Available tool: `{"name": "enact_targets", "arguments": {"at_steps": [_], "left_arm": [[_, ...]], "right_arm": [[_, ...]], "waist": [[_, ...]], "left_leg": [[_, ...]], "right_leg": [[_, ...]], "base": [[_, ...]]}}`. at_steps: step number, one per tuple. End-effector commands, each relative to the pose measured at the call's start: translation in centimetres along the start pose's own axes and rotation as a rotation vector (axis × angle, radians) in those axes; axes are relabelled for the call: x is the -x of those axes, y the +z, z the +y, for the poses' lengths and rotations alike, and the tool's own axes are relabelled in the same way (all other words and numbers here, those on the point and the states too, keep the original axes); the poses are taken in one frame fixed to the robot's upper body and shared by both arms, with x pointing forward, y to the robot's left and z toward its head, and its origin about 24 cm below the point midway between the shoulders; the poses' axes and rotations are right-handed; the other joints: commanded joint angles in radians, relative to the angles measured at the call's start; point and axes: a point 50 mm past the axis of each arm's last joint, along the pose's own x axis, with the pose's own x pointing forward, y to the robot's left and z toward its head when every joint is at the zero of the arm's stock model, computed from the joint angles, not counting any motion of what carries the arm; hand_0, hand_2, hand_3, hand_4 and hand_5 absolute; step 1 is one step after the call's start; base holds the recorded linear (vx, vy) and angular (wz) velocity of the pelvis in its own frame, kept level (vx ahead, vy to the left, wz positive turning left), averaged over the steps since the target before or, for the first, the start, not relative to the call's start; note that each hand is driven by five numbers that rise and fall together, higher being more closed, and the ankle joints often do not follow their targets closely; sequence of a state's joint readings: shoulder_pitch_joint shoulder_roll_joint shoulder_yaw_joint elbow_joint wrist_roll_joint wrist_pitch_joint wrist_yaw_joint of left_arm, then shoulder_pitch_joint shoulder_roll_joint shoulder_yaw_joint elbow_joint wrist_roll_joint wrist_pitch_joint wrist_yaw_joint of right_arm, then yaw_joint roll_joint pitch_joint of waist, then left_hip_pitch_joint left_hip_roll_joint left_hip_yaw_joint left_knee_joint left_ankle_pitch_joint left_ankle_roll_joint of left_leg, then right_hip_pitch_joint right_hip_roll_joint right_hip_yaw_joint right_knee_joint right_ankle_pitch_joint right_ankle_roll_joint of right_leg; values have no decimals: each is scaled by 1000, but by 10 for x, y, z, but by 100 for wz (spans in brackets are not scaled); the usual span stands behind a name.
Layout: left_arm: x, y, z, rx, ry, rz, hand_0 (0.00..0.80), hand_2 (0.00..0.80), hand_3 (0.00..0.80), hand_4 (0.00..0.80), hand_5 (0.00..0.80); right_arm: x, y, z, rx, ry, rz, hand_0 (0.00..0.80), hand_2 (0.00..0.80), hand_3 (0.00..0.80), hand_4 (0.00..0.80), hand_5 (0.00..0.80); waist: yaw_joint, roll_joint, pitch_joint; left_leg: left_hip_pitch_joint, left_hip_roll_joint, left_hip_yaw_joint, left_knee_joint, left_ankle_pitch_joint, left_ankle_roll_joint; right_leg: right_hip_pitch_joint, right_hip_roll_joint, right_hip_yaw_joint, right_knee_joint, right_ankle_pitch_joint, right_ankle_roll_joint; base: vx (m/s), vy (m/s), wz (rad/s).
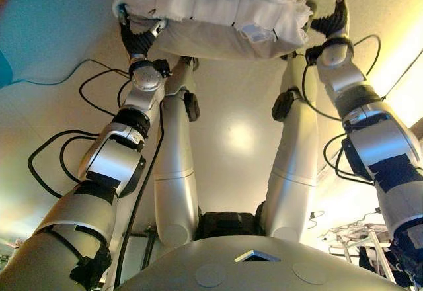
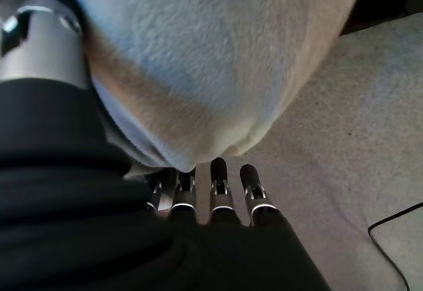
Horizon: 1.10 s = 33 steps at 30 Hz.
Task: Pick up the cushion and take it to the sofa
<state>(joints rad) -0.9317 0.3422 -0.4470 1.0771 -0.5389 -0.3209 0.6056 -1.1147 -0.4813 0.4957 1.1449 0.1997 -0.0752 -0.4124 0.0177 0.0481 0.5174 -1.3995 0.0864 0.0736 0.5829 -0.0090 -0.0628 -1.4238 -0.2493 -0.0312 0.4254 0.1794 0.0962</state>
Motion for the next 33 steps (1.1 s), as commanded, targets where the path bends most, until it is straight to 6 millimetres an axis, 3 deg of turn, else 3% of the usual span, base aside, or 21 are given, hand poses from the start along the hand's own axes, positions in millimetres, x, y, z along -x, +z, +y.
{"name": "enact_targets", "arguments": {"at_steps": [1,4,6,9,10,11,12,13,14,15,16,18,19,21,22,24,27,33], "left_arm": [[-11,5,16,82,73,41,0,0,0,0,0],[-14,15,13,69,29,8,0,0,0,0,0],[-16,22,7,78,-64,-2,0,0,0,0,0],[-11,27,-17,133,-415,30,0,0,0,0,0],[-2,33,-34,138,-602,-9,0,0,0,0,0],[27,98,-36,325,-910,-663,210,210,210,210,210],[30,111,-41,314,-985,-675,439,439,439,439,439],[17,76,-68,195,-934,-53,587,587,587,587,587],[21,72,-69,189,-1001,-52,800,800,800,800,800],[30,75,-77,130,-1026,-80,800,800,800,800,800],[33,68,-75,116,-1072,-80,800,800,800,800,800],[45,43,-75,96,-1149,7,800,800,800,800,800],[52,44,-75,122,-1187,-70,800,800,800,800,800],[63,29,-72,104,-1230,1,800,800,800,800,800],[66,24,-69,117,-1241,13,800,800,800,800,800],[74,23,-67,222,-1285,4,800,800,800,800,800],[79,22,-63,297,-1314,3,800,800,800,800,800],[77,-6,-51,257,-1254,97,800,800,800,800,800]], "right_arm": [[-5,19,-11,160,34,-129,0,0,0,0,0],[-7,38,-12,207,52,-228,0,0,0,0,0],[-7,61,-11,241,90,-345,0,0,0,0,0],[-1,98,-4,264,177,-483,0,0,0,0,0],[-1,104,-2,226,246,-444,0,0,0,0,0],[2,100,-1,208,296,-462,0,0,0,0,0],[6,104,1,200,340,-519,0,0,0,0,0],[13,112,0,195,382,-546,0,0,0,0,0],[18,119,2,191,408,-557,0,0,0,0,0],[27,123,3,129,474,-610,0,0,0,0,0],[28,109,6,126,516,-549,0,0,0,0,0],[42,95,7,101,605,-602,0,0,0,0,0],[48,92,7,94,636,-618,0,0,0,0,0],[63,81,6,42,729,-648,0,0,0,0,0],[68,79,5,13,768,-666,169,169,169,169,169],[75,76,4,-39,822,-685,800,800,800,800,800],[79,73,3,-99,842,-690,800,800,800,800,800],[77,54,4,-167,768,-646,800,800,800,800,800]], "waist": [[-22,86,3],[-18,93,3],[-15,99,3],[-15,103,3],[-14,105,3],[-17,108,3],[-22,109,3],[-27,115,3],[-31,115,3],[-38,113,3],[-41,104,3],[-49,85,3],[-52,79,3],[-59,56,3],[-62,47,3],[-63,38,3],[-58,25,3],[-52,10,3]], "left_leg": [[-70,4,-22,-40,32,-16],[-110,0,-29,-27,30,-17],[-133,-5,-31,-21,29,-15],[-146,-11,-32,-25,33,-15],[-150,-12,-30,-30,36,-17],[-149,-9,-28,-34,34,-24],[-148,-5,-26,-46,41,-30],[-147,-8,-15,-40,37,-28],[-148,-12,-13,-43,44,-26],[-151,-17,-17,-38,38,-31],[-150,-18,-21,-39,35,-30],[-155,-18,-31,-42,36,-27],[-157,-16,-34,-42,36,-26],[-154,-7,-38,-40,35,-28],[-154,-5,-40,-37,35,-30],[-155,-2,-46,-30,33,-31],[-147,0,-59,-22,33,-32],[-72,1,-76,-61,50,-39]], "right_leg": [[-41,-9,80,152,-150,52],[-79,-9,88,167,-152,54],[-102,-11,92,173,-153,55],[-114,-12,91,168,-150,61],[-117,-15,89,158,-144,64],[-114,-14,88,152,-143,66],[-114,-14,87,148,-138,68],[-119,-20,90,142,-133,74],[-119,-22,90,137,-128,78],[-121,-17,95,131,-125,86],[-114,-17,88,127,-127,87],[-109,-16,83,114,-121,91],[-107,-16,81,107,-119,94],[-93,-22,70,97,-117,97],[-89,-24,64,102,-118,97],[-85,-26,62,105,-118,95],[-70,-30,53,109,-119,94],[8,-43,21,72,-104,96]], "base": [[27,-15,9],[36,-13,14],[38,-5,14],[21,-13,12],[0,0,0],[27,66,2],[28,92,8],[5,53,21],[-2,-9,35],[-22,-44,34],[-17,-56,24],[-24,-86,7],[-25,-106,1],[-31,-113,3],[-33,-97,4],[-40,-100,-9],[-55,-116,-23],[-53,-86,-14]]}}
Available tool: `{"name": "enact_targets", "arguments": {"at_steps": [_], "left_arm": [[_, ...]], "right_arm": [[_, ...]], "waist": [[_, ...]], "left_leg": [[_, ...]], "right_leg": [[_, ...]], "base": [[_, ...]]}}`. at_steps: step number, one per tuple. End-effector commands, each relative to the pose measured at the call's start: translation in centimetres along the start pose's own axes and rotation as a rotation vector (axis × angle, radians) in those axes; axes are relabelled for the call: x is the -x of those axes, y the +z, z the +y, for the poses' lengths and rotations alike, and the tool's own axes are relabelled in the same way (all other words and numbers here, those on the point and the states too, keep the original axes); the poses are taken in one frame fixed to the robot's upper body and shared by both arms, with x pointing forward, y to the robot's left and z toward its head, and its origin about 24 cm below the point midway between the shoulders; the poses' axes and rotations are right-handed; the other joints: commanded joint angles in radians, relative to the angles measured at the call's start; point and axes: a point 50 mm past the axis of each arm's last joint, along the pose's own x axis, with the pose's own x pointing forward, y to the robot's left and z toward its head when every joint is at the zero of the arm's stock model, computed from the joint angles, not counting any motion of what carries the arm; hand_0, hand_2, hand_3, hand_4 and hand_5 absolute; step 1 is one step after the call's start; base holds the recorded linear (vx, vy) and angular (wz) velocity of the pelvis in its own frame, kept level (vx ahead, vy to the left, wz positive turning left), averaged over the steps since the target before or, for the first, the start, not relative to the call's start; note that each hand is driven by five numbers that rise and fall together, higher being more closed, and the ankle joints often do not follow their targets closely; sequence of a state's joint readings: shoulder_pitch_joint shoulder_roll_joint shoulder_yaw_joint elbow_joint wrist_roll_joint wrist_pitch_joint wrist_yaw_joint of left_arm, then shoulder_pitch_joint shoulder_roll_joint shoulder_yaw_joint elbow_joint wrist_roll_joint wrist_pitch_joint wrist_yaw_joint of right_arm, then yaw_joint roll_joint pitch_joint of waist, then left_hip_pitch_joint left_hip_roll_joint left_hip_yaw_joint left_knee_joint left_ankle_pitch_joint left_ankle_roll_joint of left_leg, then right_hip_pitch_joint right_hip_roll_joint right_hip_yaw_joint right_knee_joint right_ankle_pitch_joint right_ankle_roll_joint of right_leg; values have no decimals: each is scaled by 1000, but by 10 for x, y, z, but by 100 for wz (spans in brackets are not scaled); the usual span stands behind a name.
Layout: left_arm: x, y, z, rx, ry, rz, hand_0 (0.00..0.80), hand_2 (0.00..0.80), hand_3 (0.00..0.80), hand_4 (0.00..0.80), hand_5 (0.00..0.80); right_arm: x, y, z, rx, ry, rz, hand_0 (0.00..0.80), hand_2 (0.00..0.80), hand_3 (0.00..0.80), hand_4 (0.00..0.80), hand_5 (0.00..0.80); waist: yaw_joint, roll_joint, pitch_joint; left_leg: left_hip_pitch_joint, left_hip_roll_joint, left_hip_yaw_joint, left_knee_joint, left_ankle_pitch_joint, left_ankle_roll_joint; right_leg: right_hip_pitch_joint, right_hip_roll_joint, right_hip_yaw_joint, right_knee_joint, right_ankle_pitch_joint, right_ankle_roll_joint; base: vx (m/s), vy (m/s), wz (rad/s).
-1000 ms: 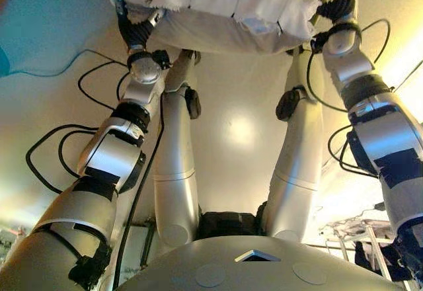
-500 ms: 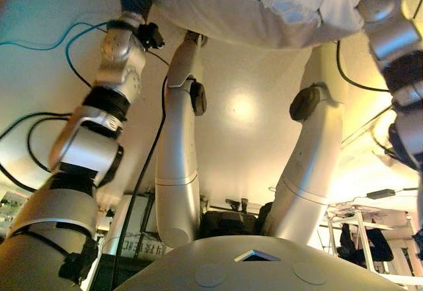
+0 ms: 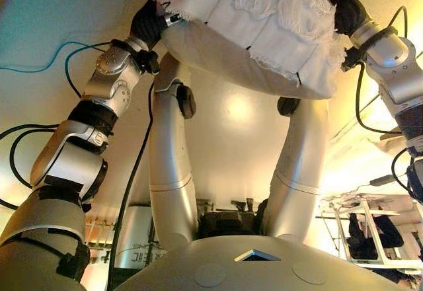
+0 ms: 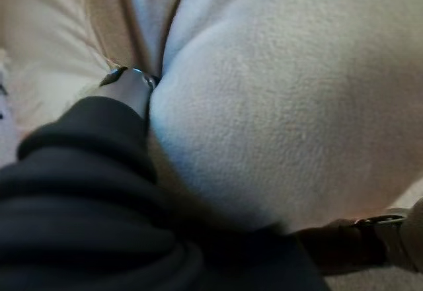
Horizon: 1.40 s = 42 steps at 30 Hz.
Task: Pick up the cushion and take it to the sofa
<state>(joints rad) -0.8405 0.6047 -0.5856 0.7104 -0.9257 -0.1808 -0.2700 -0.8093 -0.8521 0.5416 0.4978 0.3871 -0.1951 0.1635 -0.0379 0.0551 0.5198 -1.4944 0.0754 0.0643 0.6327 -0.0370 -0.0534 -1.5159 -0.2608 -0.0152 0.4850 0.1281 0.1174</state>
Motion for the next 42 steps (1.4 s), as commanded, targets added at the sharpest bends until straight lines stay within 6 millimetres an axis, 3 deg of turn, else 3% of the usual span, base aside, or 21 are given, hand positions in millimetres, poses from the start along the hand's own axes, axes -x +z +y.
{"name": "enact_targets", "arguments": {"at_steps": [1,7,16,20,24,31,35,42], "left_arm": [[6,-45,-72,121,-340,62,800,800,800,800,800],[21,-63,-68,188,-286,92,800,800,800,800,800],[51,-108,-80,346,-192,157,800,800,800,800,800],[69,-118,-81,385,-145,146,800,800,800,800,800],[86,-117,-78,412,-115,100,800,800,800,800,800],[118,-105,-80,455,-56,13,800,800,800,800,800],[140,-111,-86,475,-6,25,800,800,800,800,800],[169,-105,-84,380,147,-13,800,800,800,800,800]], "right_arm": [[-6,47,41,-100,119,-334,800,800,800,800,800],[2,28,50,-182,49,-282,800,800,800,800,800],[25,-13,97,-306,32,-166,800,800,800,800,800],[41,-21,113,-334,18,-146,800,800,800,800,800],[62,-27,114,-350,-56,-145,800,800,800,800,800],[93,-27,127,-342,-124,-114,800,800,800,800,800],[116,-34,133,-350,-172,-46,800,800,800,800,800],[143,-28,139,-368,-205,-29,800,800,800,800,800]], "waist": [[4,3,0],[7,1,0],[10,-21,0],[10,-33,0],[19,-43,0],[31,-47,-137],[32,-55,-227],[30,-66,-356]], "left_leg": [[47,14,-65,-123,83,-49],[205,18,-56,-196,112,-52],[550,34,-7,-323,140,-65],[731,38,33,-380,134,-68],[909,39,57,-402,110,-63],[1149,59,86,-502,98,-52],[1297,62,95,-562,92,-47],[1499,77,129,-657,85,-41]], "right_leg": [[124,-34,0,-2,-48,76],[280,-40,-34,-82,-26,74],[611,-34,-106,-191,-10,75],[783,-34,-149,-235,-13,75],[961,-35,-175,-249,-34,68],[1202,-31,-209,-315,-68,63],[1356,-13,-228,-373,-80,54],[1522,-4,-259,-453,-72,59]], "base": [[-45,-48,-7],[-46,-28,-9],[-23,-40,-7],[-3,-30,-10],[29,-7,-11],[131,41,-10],[244,17,-3],[222,5,-7]]}}
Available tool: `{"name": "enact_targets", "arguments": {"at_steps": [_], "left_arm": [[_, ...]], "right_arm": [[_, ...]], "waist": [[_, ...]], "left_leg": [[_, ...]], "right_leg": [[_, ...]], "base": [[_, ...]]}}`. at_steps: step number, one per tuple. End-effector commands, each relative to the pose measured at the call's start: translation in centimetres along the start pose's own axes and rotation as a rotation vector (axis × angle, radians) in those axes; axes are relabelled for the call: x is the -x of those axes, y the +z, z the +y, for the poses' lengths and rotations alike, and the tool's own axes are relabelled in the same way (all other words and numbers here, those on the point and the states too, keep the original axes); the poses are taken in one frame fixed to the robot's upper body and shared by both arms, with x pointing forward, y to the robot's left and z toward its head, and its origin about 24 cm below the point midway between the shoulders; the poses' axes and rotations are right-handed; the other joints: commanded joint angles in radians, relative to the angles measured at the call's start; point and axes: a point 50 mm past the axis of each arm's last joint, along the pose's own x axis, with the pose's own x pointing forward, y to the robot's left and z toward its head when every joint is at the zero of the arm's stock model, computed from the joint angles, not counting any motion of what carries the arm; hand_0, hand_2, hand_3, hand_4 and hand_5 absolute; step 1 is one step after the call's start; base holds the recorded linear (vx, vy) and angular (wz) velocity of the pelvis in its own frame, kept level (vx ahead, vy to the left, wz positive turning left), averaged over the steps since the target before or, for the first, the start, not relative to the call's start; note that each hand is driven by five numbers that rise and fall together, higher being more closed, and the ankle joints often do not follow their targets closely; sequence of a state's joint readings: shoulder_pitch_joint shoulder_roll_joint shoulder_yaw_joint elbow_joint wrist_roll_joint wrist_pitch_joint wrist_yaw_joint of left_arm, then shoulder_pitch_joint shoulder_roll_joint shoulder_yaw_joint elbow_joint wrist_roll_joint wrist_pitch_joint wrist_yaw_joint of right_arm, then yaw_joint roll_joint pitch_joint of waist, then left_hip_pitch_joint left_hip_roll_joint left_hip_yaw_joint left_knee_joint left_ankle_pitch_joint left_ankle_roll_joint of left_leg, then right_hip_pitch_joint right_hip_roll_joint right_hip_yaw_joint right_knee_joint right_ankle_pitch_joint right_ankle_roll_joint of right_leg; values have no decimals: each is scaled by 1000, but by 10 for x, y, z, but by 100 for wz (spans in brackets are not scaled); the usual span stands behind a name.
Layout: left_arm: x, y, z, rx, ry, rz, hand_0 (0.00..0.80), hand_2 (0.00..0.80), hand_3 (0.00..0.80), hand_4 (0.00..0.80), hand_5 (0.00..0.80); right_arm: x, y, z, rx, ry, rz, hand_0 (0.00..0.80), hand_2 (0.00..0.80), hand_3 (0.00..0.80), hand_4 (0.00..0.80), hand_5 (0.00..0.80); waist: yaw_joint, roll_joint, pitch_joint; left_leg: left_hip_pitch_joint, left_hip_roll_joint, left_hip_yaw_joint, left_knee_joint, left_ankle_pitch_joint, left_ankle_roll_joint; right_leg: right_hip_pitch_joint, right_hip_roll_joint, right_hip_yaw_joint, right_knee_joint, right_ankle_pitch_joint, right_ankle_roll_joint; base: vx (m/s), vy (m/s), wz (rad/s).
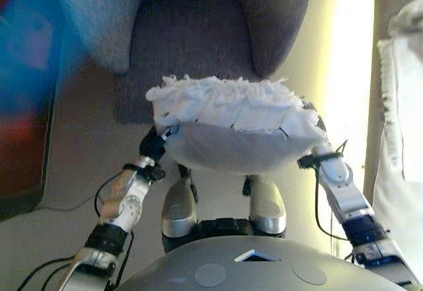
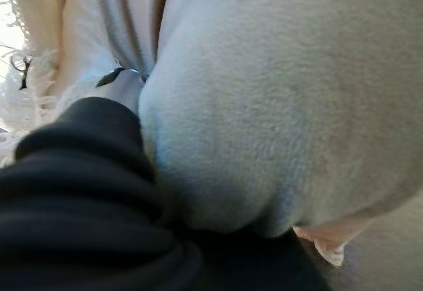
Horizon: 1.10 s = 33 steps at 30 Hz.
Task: Pick up the cushion and take it to the sofa
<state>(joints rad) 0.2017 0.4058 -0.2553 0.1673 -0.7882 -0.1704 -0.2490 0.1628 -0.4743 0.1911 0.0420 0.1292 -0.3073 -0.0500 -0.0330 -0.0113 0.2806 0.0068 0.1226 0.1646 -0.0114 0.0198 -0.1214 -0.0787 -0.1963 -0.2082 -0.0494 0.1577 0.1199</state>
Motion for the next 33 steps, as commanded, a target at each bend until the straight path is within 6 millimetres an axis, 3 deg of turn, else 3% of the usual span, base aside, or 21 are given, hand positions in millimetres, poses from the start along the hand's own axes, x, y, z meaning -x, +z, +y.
{"name": "enact_targets", "arguments": {"at_steps": [1,5,16,24,26,28,30,32,33], "left_arm": [[-4,40,-33,-55,-106,-263,800,800,800,800,800],[-2,50,-35,-56,-70,-329,800,800,800,800,800],[-11,57,-44,-45,-111,-331,800,800,800,800,800],[-13,63,-42,-46,-101,-350,800,800,800,800,800],[-13,66,-41,-27,-92,-362,800,800,800,800,800],[-14,68,-41,0,-91,-379,800,800,800,800,800],[-16,66,-41,28,-91,-376,800,800,800,800,800],[-16,60,-41,54,-99,-354,800,800,800,800,800],[-15,57,-42,54,-103,-348,800,800,800,800,800]], "right_arm": [[1,42,3,-24,6,-222,800,800,800,800,800],[0,49,10,-45,33,-262,800,800,800,800,800],[-8,61,14,-54,43,-306,800,800,800,800,800],[-12,66,16,-66,44,-331,800,800,800,800,800],[-15,69,16,-57,55,-339,800,800,800,800,800],[-18,73,17,-37,70,-365,800,800,800,800,800],[-21,75,17,-30,73,-386,800,800,800,800,800],[-21,75,16,-32,68,-390,800,800,800,800,800],[-20,75,15,-35,67,-389,800,800,800,800,800]], "waist": [[26,-3,-124],[28,-5,-148],[28,-6,-172],[31,-1,-158],[32,-4,-144],[35,-12,-114],[38,-25,-82],[40,-32,-65],[48,-34,-58]], "left_leg": [[21,37,38,-20,26,23],[85,55,61,-37,14,15],[128,70,35,-73,12,5],[125,113,21,-60,36,-15],[115,132,20,-17,46,-25],[54,168,13,121,94,-41],[-5,197,15,259,128,-38],[-37,209,32,328,141,-35],[-54,189,16,350,134,-31]], "right_leg": [[103,-71,-79,65,-92,60],[160,-72,-91,22,-80,61],[215,-37,-95,-13,-91,48],[214,17,-79,28,-143,5],[208,29,-66,40,-151,-12],[197,45,-50,50,-150,-37],[198,53,-50,56,-145,-60],[211,62,-54,59,-149,-75],[220,63,-52,61,-152,-77]], "base": [[150,-44,-6],[90,-48,-19],[8,-75,1],[-9,-133,2],[-35,-132,2],[-82,-190,-2],[-40,-232,-4],[45,-188,-9],[125,-119,-12]]}}
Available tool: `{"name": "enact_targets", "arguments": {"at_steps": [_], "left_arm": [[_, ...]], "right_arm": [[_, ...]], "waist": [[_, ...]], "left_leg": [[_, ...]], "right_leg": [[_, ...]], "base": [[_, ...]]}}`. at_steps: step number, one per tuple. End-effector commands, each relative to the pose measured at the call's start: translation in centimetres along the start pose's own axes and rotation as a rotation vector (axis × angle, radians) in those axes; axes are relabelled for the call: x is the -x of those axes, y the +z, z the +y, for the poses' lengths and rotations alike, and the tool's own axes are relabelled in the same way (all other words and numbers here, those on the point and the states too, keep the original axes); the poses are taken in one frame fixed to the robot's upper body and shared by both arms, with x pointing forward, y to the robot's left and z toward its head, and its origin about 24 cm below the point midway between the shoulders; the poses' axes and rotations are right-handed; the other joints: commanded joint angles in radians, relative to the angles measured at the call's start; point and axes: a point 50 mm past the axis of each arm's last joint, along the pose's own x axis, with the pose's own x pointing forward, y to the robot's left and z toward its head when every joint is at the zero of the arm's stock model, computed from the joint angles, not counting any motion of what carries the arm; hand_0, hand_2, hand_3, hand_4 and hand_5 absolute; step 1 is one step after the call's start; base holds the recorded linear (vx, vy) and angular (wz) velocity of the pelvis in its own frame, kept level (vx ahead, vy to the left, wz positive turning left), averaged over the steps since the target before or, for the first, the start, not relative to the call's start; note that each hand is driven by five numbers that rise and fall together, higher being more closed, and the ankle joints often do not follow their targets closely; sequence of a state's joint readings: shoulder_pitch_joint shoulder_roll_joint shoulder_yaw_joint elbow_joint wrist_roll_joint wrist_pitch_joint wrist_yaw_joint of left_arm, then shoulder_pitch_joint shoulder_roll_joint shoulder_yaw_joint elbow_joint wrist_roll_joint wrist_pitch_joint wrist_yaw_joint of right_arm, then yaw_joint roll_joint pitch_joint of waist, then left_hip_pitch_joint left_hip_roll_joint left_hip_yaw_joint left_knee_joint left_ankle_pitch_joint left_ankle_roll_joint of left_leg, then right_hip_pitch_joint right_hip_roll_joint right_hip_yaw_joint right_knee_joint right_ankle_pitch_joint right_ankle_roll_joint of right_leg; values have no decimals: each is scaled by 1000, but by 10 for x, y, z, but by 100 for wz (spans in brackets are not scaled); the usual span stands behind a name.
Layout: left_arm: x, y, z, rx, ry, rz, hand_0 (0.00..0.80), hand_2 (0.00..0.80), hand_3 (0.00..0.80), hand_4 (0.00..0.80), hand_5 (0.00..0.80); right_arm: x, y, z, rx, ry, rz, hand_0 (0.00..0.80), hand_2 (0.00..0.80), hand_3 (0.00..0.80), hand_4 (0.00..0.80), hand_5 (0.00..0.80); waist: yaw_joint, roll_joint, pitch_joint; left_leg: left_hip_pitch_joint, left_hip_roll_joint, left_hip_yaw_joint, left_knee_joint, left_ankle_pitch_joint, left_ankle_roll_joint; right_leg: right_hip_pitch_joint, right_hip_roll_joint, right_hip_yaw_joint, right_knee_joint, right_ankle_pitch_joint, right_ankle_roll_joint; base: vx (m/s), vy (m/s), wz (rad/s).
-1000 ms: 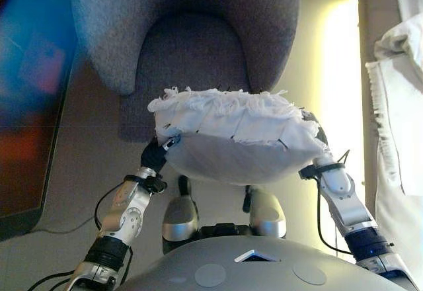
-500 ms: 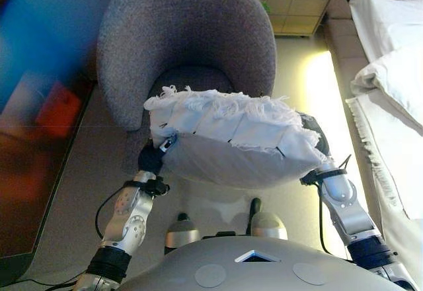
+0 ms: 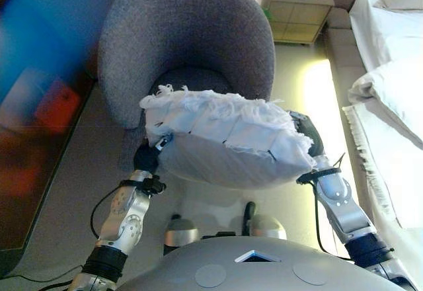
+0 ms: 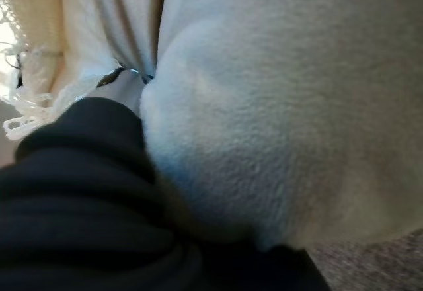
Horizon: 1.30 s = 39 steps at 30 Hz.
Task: Pick up the cushion and take it to the sofa
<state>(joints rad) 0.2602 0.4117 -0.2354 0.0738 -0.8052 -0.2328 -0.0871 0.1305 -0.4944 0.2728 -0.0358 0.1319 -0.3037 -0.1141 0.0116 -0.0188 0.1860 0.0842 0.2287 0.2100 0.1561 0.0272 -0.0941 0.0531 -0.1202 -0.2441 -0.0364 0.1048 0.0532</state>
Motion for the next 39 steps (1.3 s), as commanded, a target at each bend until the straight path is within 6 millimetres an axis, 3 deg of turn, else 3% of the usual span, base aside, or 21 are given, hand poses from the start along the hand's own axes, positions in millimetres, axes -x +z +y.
{"name": "enact_targets", "arguments": {"at_steps": [1,2,4,6,8,10,15,16,18,20,23,26,27,29,32,33,35,39], "left_arm": [[-21,39,-49,71,-249,-245,800,800,800,800,800],[-17,39,-49,73,-241,-253,800,800,800,800,800],[-15,44,-48,78,-229,-276,800,800,800,800,800],[-19,47,-49,95,-225,-290,800,800,800,800,800],[-21,45,-50,110,-219,-289,800,800,800,800,800],[-17,42,-50,121,-213,-287,800,800,800,800,800],[-9,39,-53,113,-227,-302,800,800,800,800,800],[-10,41,-53,105,-225,-318,800,800,800,800,800],[-16,45,-51,98,-220,-325,800,800,800,800,800],[-23,48,-49,95,-225,-308,800,800,800,800,800],[-26,45,-55,49,-276,-293,800,800,800,800,800],[-28,45,-54,28,-272,-278,800,800,800,800,800],[-29,45,-54,33,-259,-273,800,800,800,800,800],[-31,47,-53,36,-268,-260,800,800,800,800,800],[-33,47,-54,19,-277,-258,800,800,800,800,800],[-32,45,-54,16,-282,-253,800,800,800,800,800],[-29,43,-54,18,-289,-248,800,800,800,800,800],[-23,36,-59,18,-320,-237,800,800,800,800,800]], "right_arm": [[-16,53,0,-27,44,-300,800,800,800,800,800],[-15,53,0,-30,55,-304,800,800,800,800,800],[-14,57,2,-24,71,-320,800,800,800,800,800],[-16,59,6,-13,74,-335,800,800,800,800,800],[-17,58,11,-14,76,-334,800,800,800,800,800],[-15,56,12,-19,90,-327,800,800,800,800,800],[-11,55,11,-35,101,-321,800,800,800,800,800],[-14,58,11,-38,107,-335,800,800,800,800,800],[-18,60,9,-44,98,-343,800,800,800,800,800],[-19,57,5,-71,56,-319,800,800,800,800,800],[-17,57,5,-95,21,-319,800,800,800,800,800],[-17,57,13,-102,11,-327,800,800,800,800,800],[-19,56,15,-108,4,-319,800,800,800,800,800],[-18,57,15,-117,-14,-307,800,800,800,800,800],[-18,56,15,-118,-16,-306,800,800,800,800,800],[-15,52,13,-115,-28,-300,800,800,800,800,800],[-12,50,9,-115,-42,-295,800,800,800,800,800],[-12,47,7,-105,-69,-285,800,800,800,800,800]], "waist": [[15,-26,44],[29,-18,50],[44,4,60],[59,32,69],[83,46,68],[106,50,61],[145,50,46],[149,44,46],[144,28,37],[152,2,13],[164,-41,-22],[161,-38,-42],[144,-33,-42],[112,-28,-39],[77,-16,-22],[55,-18,-12],[28,-26,0],[-29,-38,10]], "left_leg": [[-148,40,-60,182,110,-47],[-159,-8,-84,158,97,-35],[-178,-51,-79,93,101,-23],[-215,-72,-54,-2,146,-23],[-238,-87,-60,-87,187,-24],[-247,-82,-83,-161,233,-31],[-305,-11,-121,-201,316,-62],[-310,10,-129,-193,307,-64],[-314,17,-84,-143,220,-40],[-349,-8,-78,-74,186,-16],[-345,-80,-59,-34,103,63],[-303,-136,-72,-35,57,101],[-269,-155,-83,-49,43,108],[-229,-191,-111,-69,36,118],[-155,-222,-154,-108,19,117],[-110,-239,-180,-134,10,114],[-64,-257,-205,-151,-7,110],[29,-283,-269,-172,-90,111]], "right_leg": [[97,-13,-5,52,-105,-6],[103,-7,9,61,-116,-1],[113,11,25,77,-148,0],[134,34,36,91,-187,-1],[178,50,58,99,-222,0],[229,58,89,103,-257,-2],[321,41,149,149,-381,6],[324,25,158,163,-399,16],[318,-25,137,215,-409,49],[338,-71,125,262,-355,85],[300,-143,117,427,-118,136],[220,-153,144,577,9,148],[159,-128,163,593,8,139],[75,-56,167,556,-43,117],[-48,-32,106,430,-72,91],[-95,-17,97,355,-57,86],[-117,-24,91,255,-29,89],[-194,-37,133,75,86,113]], "base": [[192,-83,-13],[183,-25,-20],[167,38,-43],[261,89,-63],[412,91,-1],[520,108,44],[571,190,19],[457,287,-14],[436,321,-40],[493,317,-51],[398,262,-36],[463,245,-12],[400,170,-14],[408,122,27],[359,5,19],[383,-36,33],[389,-62,79],[406,-73,80]]}}
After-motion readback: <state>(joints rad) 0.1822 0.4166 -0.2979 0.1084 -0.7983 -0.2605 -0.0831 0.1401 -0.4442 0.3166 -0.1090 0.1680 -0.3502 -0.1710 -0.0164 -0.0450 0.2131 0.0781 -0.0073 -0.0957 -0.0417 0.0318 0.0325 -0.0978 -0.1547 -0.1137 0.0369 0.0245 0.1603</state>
